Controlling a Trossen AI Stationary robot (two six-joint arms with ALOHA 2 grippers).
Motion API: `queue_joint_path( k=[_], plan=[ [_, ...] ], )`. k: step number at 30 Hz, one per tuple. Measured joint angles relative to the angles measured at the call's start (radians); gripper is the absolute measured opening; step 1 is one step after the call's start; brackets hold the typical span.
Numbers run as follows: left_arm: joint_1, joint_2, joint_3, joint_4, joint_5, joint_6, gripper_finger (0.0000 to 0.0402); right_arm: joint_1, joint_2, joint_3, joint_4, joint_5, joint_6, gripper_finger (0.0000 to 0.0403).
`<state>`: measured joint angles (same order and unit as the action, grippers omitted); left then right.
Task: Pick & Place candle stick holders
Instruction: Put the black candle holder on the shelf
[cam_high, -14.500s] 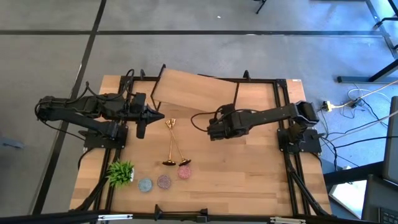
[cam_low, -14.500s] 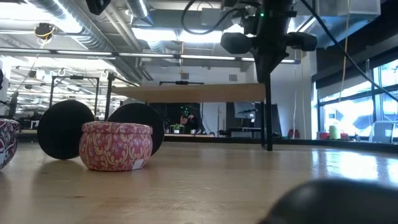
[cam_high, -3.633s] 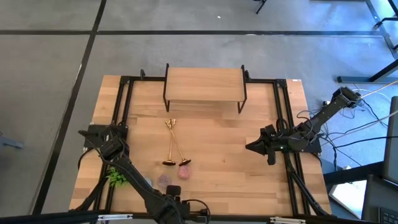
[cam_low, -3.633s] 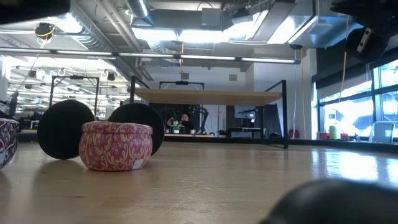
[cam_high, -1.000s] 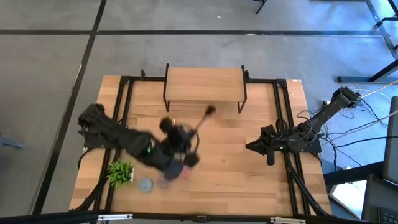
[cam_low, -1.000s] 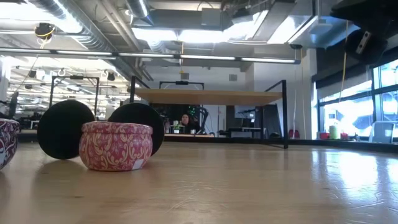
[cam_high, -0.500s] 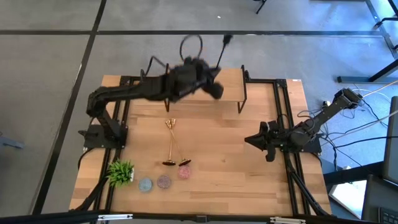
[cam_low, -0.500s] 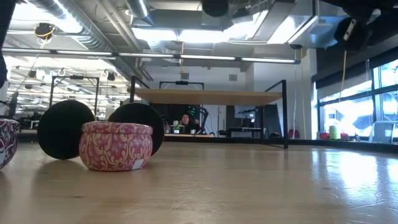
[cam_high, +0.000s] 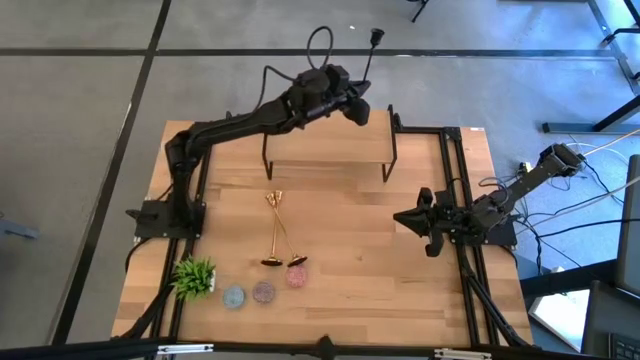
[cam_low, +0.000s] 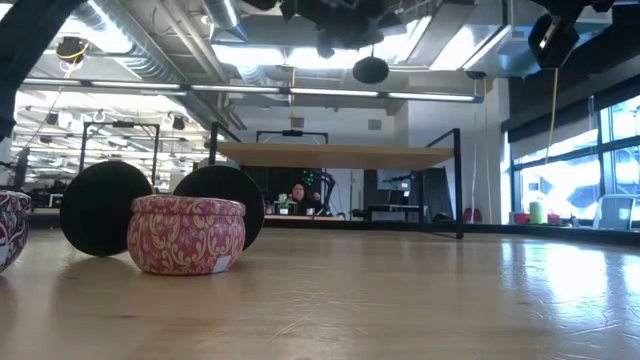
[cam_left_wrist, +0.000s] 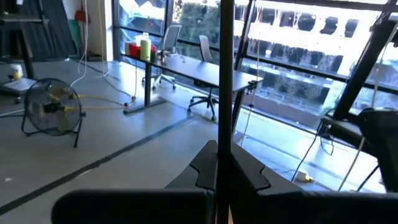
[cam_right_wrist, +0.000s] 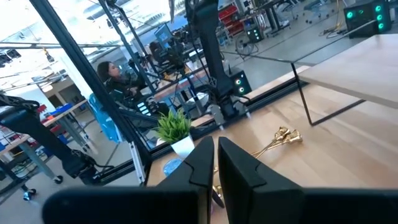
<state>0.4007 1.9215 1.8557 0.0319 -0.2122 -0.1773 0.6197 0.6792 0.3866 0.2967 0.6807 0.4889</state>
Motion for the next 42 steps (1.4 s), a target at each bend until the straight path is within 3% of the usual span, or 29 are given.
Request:
queue_joint_path(
  k=[9,13,20,25,28,32,37,42],
  plan=[
    [-0.002,-0.001,-0.057,-0.011,0.02,0.035,0.0008,-0.008,0.0,0.0,0.018,0.047,-0.006,0.0026],
    [-0.012,-0.056,-0.182,0.045,0.018,-0.028,0.0008,-0.055,0.0,0.009,0.033,0.047,-0.071,0.0026],
    [0.0,-0.241,-0.494,0.226,0.009,-0.102,0.0008,-0.179,0.0,0.058,0.015,-0.055,-0.131,0.0026],
    [0.073,-0.327,-0.666,0.419,0.144,-0.202,0.0008,-0.286,0.02,0.086,0.012,-0.128,-0.135,0.0026],
    [0.126,-0.336,-0.715,0.48,0.241,-0.232,0.001,-0.382,0.075,0.127,-0.001,-0.235,-0.141,0.0026],
    [0.21,-0.335,-0.714,0.498,0.391,-0.225,0.001,-0.508,0.215,0.22,-0.01,-0.4,-0.161,0.0026],
    [0.304,-0.327,-0.711,0.486,0.547,-0.179,0.0009,-0.622,0.399,0.387,-0.026,-0.492,-0.24,0.0026],
    [0.38,-0.327,-0.711,0.453,0.634,-0.075,0.0009,-0.693,0.536,0.524,-0.112,-0.593,-0.266,0.0026]
  ],
)
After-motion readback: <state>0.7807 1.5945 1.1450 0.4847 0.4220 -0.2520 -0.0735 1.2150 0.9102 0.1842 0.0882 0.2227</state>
